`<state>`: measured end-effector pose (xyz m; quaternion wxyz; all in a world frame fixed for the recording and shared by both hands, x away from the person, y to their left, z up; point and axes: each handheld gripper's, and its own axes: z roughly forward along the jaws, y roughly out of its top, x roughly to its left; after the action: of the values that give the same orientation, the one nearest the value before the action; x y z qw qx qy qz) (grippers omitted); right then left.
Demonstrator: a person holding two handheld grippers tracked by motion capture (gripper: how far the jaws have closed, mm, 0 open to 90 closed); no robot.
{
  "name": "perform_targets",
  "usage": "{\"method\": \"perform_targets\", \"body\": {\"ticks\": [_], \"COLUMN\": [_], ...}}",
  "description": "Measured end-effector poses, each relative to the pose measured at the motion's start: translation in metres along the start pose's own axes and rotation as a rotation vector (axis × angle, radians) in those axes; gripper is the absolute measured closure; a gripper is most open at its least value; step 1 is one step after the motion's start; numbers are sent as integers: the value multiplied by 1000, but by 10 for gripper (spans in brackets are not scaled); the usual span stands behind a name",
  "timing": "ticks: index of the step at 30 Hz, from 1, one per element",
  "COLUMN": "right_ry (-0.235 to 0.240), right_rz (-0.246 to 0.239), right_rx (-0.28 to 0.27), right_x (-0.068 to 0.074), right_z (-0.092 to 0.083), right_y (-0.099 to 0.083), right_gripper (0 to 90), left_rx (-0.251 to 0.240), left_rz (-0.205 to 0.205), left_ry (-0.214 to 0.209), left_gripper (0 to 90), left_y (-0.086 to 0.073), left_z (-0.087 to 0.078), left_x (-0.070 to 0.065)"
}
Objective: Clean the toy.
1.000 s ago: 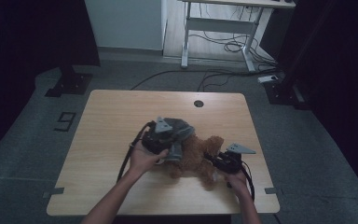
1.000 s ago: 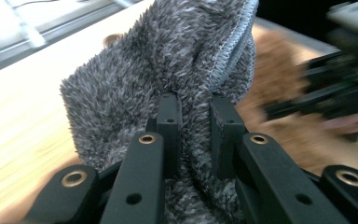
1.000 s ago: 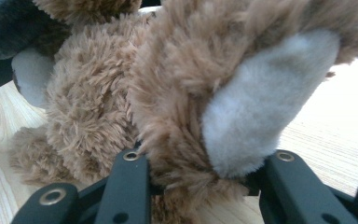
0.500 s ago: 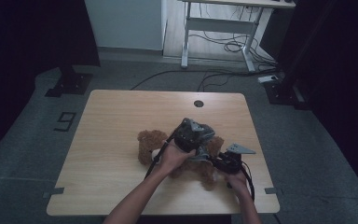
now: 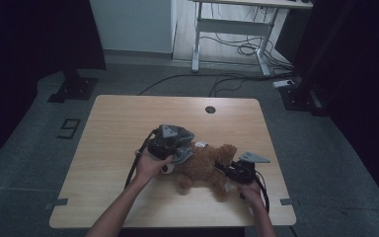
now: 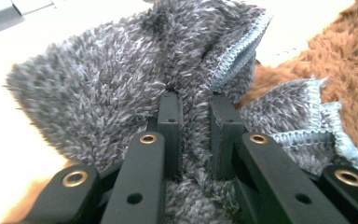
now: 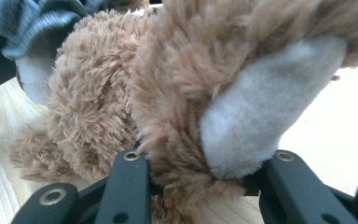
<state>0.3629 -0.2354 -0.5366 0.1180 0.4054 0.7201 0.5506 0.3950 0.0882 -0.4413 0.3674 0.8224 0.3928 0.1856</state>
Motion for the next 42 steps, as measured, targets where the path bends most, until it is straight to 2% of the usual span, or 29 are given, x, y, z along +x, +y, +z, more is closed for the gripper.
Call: {"method": "perform_targets", "body": {"ticks": [4, 8, 13, 16, 19, 22, 24, 27, 29, 32, 37, 39, 42], "right_ry": [-2, -6, -7, -10, -15, -17, -17, -18, -19, -13, -3, -1, -2], "right_rz": [2, -1, 0, -1, -4, -3, 1, -3, -9, -12, -1, 5, 5], "right_rx": [4, 4, 4, 6, 6, 7, 5, 5, 6, 4, 0, -1, -4], "right_x": [-1, 0, -1, -1, -1, -2, -2, -2, -2, -3, -3, -3, -3], "right_z": [0, 0, 0, 0, 0, 0, 0, 0, -1, -2, -2, -2, -3], "right_y": [0, 0, 0, 0, 0, 0, 0, 0, 0, 0, 0, 0, 1], "right_gripper": [646, 646, 646, 646, 646, 647, 647, 646, 646, 645, 635, 625, 582], "left_rx": [9, 11, 18, 30, 33, 22, 13, 11, 25, 67, 56, 58, 57], "left_rz": [-27, -39, -80, -85, -97, -93, -79, -42, -19, -27, -79, -78, -52], "left_ry": [14, 29, 41, 69, 75, 66, 53, 33, 34, 22, -23, -32, -29], "left_gripper": [769, 768, 767, 765, 763, 764, 765, 765, 764, 763, 775, 776, 779], "left_y": [-5, -12, -19, -19, -13, -3, 6, 22, 27, 22, 8, 4, -2], "left_z": [-10, -17, -24, -26, -27, -28, -26, -15, -5, 10, 12, 11, 9], "left_x": [15, 24, 41, 47, 53, 50, 43, 27, 19, 18, 26, 26, 22]}}
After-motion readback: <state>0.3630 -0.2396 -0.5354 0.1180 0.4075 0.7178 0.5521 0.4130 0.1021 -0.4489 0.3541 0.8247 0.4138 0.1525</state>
